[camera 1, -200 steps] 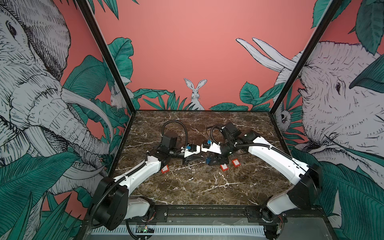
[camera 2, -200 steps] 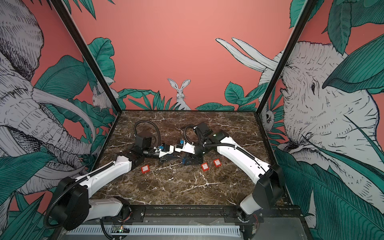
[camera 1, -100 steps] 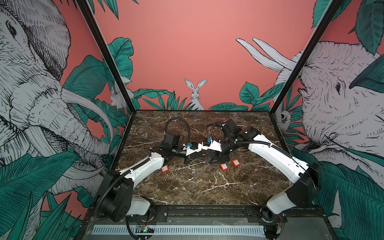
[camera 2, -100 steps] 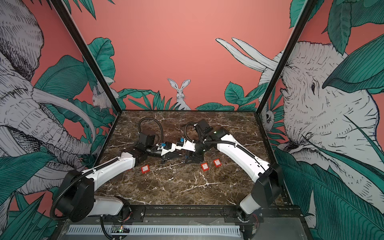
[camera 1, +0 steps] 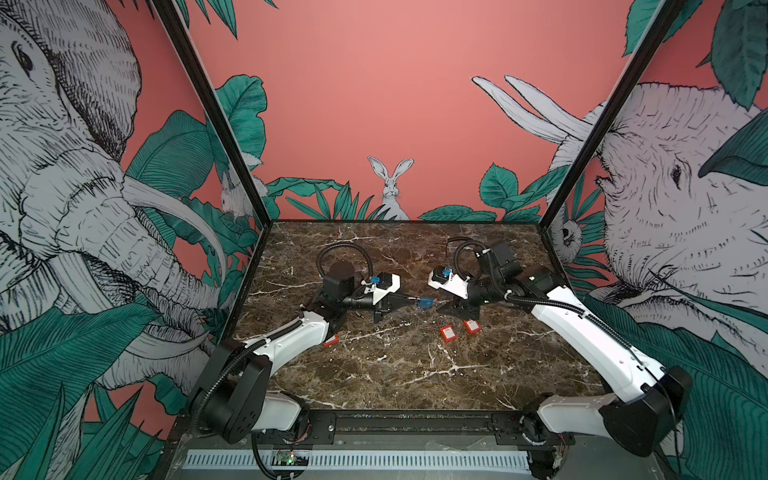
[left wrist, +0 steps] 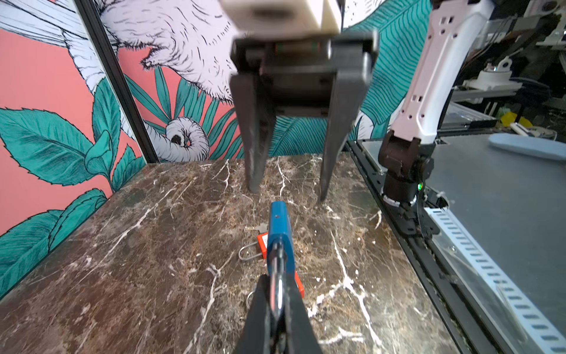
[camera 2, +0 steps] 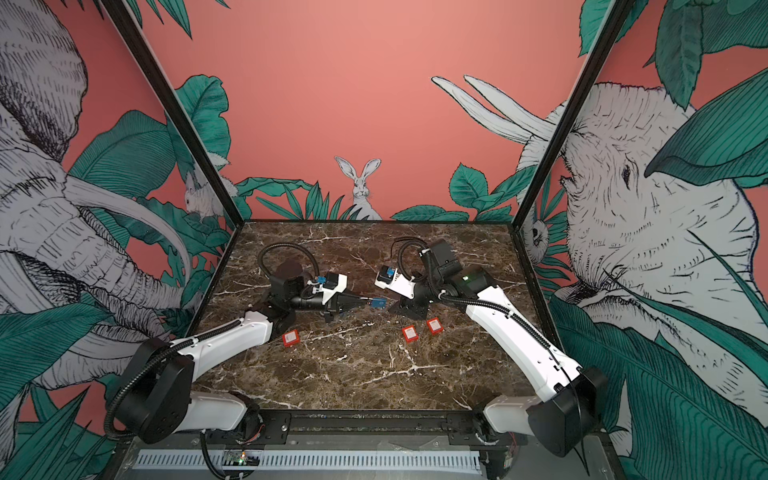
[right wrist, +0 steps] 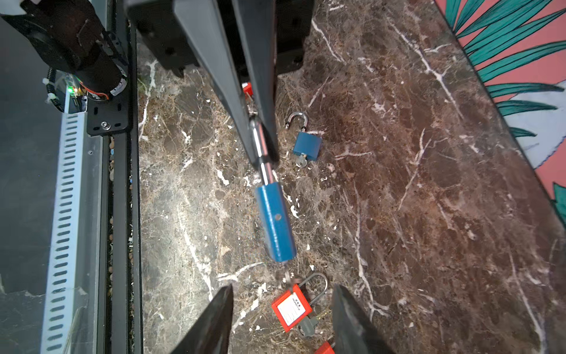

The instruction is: Lock with the key

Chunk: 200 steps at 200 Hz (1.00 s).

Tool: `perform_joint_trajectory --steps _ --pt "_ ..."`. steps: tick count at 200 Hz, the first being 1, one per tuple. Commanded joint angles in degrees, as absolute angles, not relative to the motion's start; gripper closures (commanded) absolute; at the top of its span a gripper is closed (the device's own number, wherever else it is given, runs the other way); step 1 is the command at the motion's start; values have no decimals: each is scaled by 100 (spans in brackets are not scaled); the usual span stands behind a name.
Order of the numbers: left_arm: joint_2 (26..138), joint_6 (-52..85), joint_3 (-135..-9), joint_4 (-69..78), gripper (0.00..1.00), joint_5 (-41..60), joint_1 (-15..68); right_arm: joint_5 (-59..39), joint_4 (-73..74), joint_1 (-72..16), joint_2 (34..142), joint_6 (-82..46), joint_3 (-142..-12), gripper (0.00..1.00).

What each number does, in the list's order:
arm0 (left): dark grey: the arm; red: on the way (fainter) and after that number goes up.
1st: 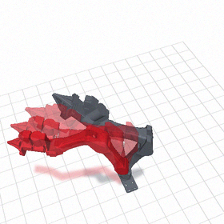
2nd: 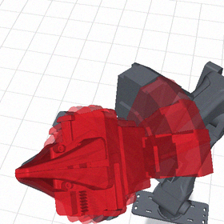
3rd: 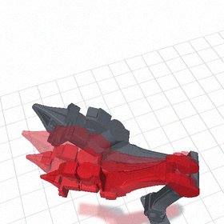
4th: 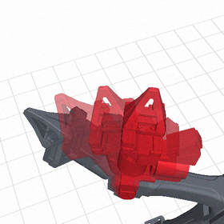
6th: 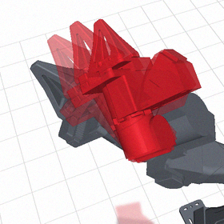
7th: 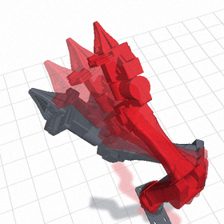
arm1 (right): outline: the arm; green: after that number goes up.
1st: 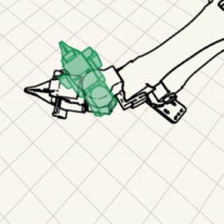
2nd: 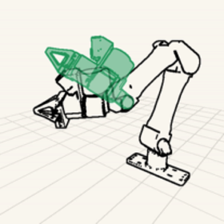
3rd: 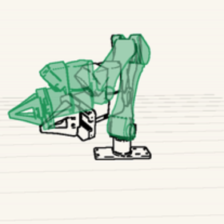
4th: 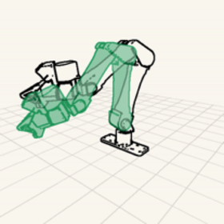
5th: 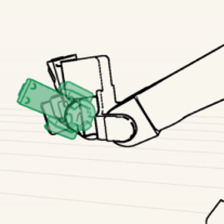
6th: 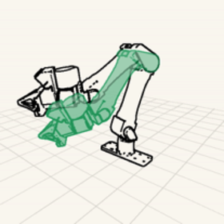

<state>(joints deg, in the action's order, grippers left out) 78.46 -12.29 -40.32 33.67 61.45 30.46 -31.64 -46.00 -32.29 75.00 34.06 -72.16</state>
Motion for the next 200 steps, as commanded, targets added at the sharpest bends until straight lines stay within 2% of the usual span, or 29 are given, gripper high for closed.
perform_joint_trajectory --steps 1,69,134,173,177,184,188,200 --pt "7875 -714 -4008 4193 100 6183 3124 -3556 -4169 -3261 7470 3199 -7070 53" --pt "7943 -523 -4061 4341 100 6153 3323 -3699 -3864 -3361 7607 3171 -6943 63" --pt "7941 -598 -4094 4134 100 6194 3366 -3650 -3888 -3410 7580 3403 -6923 86" --pt "7833 -1079 -4256 3378 100 6226 3366 -3656 -4046 -3410 7539 3485 -6926 94" --pt "7800 -1153 -4278 3263 94 6200 3366 -3656 -4072 -3410 7541 3501 -6935 95" --pt "7735 -1290 -4320 3032 73 6099 3366 -3648 -4128 -3410 7539 3507 -6951 95" --pt "7684 -1409 -4351 2871 66 6047 3366 -3641 -4158 -3411 7534 3509 -6964 96" --pt "7539 -1958 -4502 2133 58 5953 3366 -3647 -4312 -3410 7516 3532 -6997 97"
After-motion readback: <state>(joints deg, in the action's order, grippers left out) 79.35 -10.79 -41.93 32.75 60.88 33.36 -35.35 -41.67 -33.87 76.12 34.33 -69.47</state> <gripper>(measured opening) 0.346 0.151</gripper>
